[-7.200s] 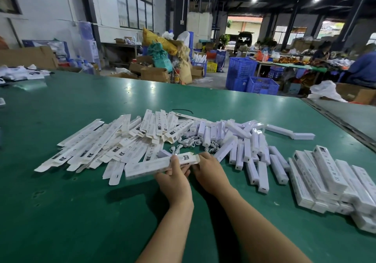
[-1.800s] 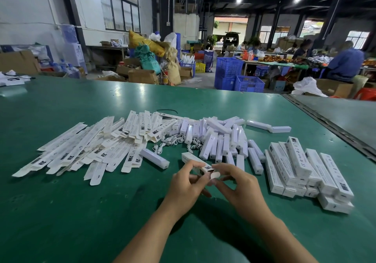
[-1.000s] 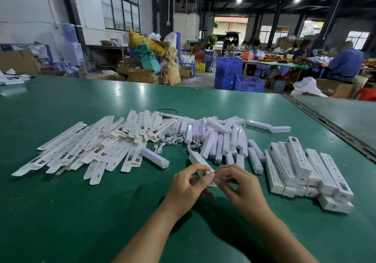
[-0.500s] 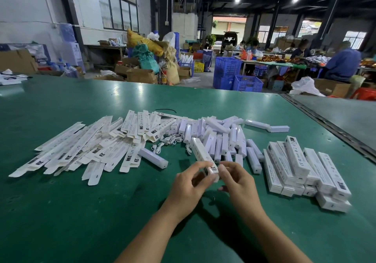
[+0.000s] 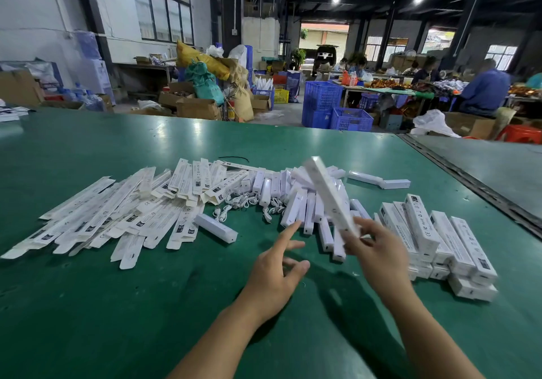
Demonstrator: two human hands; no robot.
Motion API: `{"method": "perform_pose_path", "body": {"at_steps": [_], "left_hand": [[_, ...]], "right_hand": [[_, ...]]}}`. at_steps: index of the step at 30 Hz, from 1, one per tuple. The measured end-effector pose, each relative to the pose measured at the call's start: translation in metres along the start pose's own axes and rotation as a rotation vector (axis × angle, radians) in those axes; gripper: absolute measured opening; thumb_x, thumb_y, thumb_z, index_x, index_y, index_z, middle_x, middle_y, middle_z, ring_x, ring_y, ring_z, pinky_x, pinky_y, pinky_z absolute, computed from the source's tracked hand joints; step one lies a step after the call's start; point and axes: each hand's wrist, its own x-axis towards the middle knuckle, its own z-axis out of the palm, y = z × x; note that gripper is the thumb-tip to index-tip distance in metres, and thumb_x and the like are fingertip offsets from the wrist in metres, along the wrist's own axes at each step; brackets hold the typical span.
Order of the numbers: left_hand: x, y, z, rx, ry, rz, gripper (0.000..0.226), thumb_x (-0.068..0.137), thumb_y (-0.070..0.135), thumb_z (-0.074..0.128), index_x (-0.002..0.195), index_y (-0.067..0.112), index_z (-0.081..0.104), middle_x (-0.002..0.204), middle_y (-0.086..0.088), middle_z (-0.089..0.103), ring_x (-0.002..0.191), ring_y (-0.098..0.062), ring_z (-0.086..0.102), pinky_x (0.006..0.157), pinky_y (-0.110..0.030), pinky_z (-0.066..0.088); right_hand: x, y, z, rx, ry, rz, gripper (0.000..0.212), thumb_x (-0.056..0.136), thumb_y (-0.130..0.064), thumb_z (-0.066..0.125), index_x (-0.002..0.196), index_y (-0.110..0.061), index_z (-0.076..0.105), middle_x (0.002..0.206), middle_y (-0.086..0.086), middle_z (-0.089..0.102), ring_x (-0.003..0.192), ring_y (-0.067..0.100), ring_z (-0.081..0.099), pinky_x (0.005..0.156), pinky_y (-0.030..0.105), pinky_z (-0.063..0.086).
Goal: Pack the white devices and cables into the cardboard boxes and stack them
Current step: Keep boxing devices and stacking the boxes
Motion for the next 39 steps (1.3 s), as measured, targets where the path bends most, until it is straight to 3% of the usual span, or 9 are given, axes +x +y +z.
{"method": "perform_pose_path", "body": {"at_steps": [3, 5, 8, 17, 21, 27, 32, 36, 39], "left_hand": [[0.001, -0.004, 0.001, 0.006, -0.012, -0.049, 0.061, 0.096, 0.021, 0.064, 0.131, 0.061, 0.032, 0.121, 0.015, 0.06, 0.088, -0.005, 0.067, 0.083, -0.016, 0.053], [0.002, -0.006, 0.001, 0.01, -0.022, -0.08, 0.052, 0.096, 0.021, 0.064, 0.135, 0.048, 0.044, 0.115, 0.014, 0.063, 0.087, -0.004, 0.065, 0.079, -0.013, 0.051], [0.002, -0.008, 0.001, 0.016, -0.037, -0.11, 0.034, 0.095, 0.019, 0.065, 0.126, 0.033, 0.06, 0.104, 0.011, 0.069, 0.087, -0.001, 0.064, 0.076, -0.009, 0.049], [0.001, -0.008, -0.001, 0.013, -0.077, -0.142, 0.023, 0.094, 0.02, 0.066, 0.112, 0.033, 0.065, 0.093, 0.012, 0.071, 0.086, 0.006, 0.063, 0.075, -0.003, 0.044], [0.002, -0.008, -0.001, 0.032, -0.096, -0.145, 0.02, 0.094, 0.023, 0.066, 0.111, 0.034, 0.065, 0.09, 0.016, 0.069, 0.086, 0.01, 0.061, 0.073, -0.001, 0.042], [0.002, -0.009, -0.001, 0.046, -0.095, -0.154, 0.02, 0.093, 0.025, 0.067, 0.106, 0.04, 0.064, 0.091, 0.014, 0.069, 0.086, 0.009, 0.061, 0.074, -0.002, 0.043], [0.002, -0.011, -0.001, 0.069, -0.099, -0.161, 0.019, 0.093, 0.027, 0.066, 0.106, 0.041, 0.064, 0.093, 0.015, 0.069, 0.087, 0.01, 0.061, 0.074, -0.001, 0.043], [0.004, -0.012, 0.0, 0.079, -0.078, -0.172, 0.017, 0.094, 0.027, 0.067, 0.106, 0.038, 0.066, 0.096, 0.017, 0.068, 0.088, 0.008, 0.063, 0.075, -0.002, 0.045], [0.004, -0.012, 0.0, 0.062, -0.005, -0.166, 0.018, 0.093, 0.022, 0.067, 0.098, 0.039, 0.065, 0.095, 0.011, 0.07, 0.088, 0.0, 0.067, 0.083, -0.016, 0.053]], "right_hand": [[0.016, 0.011, -0.024, -0.302, 0.278, -0.064, 0.035, 0.08, -0.02, 0.079, 0.112, -0.008, 0.071, 0.084, -0.003, 0.061, 0.073, 0.016, 0.062, 0.065, 0.022, 0.049], [0.024, 0.02, -0.033, -0.389, 0.333, -0.028, 0.03, 0.079, -0.015, 0.077, 0.107, -0.006, 0.072, 0.087, 0.004, 0.059, 0.082, 0.024, 0.057, 0.077, 0.028, 0.041], [0.031, 0.029, -0.039, -0.444, 0.333, 0.025, 0.029, 0.081, -0.011, 0.072, 0.11, -0.006, 0.071, 0.095, 0.015, 0.064, 0.086, 0.02, 0.049, 0.073, 0.025, 0.035], [0.033, 0.028, -0.049, -0.455, 0.433, 0.026, 0.027, 0.084, -0.016, 0.073, 0.109, -0.006, 0.072, 0.111, 0.019, 0.059, 0.091, 0.023, 0.045, 0.076, 0.026, 0.028], [0.034, 0.027, -0.053, -0.432, 0.523, -0.038, 0.024, 0.084, -0.014, 0.074, 0.105, -0.004, 0.073, 0.106, 0.018, 0.057, 0.071, 0.01, 0.039, 0.081, 0.024, 0.033], [0.035, 0.032, -0.057, -0.45, 0.528, 0.057, 0.027, 0.086, -0.012, 0.073, 0.11, -0.002, 0.069, 0.125, 0.019, 0.047, 0.085, 0.02, 0.042, 0.094, 0.035, 0.041], [0.028, 0.027, -0.043, -0.566, 0.472, -0.032, 0.032, 0.084, -0.015, 0.074, 0.114, -0.011, 0.065, 0.118, 0.018, 0.049, 0.078, 0.027, 0.049, 0.076, 0.036, 0.041], [0.008, 0.02, -0.006, -0.517, 0.155, -0.341, 0.01, 0.084, -0.01, 0.073, 0.094, -0.011, 0.07, 0.095, 0.004, 0.061, 0.068, 0.01, 0.053, 0.068, 0.022, 0.045], [-0.006, 0.021, 0.019, -0.461, -0.067, -0.446, 0.011, 0.081, -0.002, 0.073, 0.089, -0.011, 0.073, 0.084, -0.008, 0.058, 0.069, 0.002, 0.055, 0.069, 0.01, 0.046]]}}
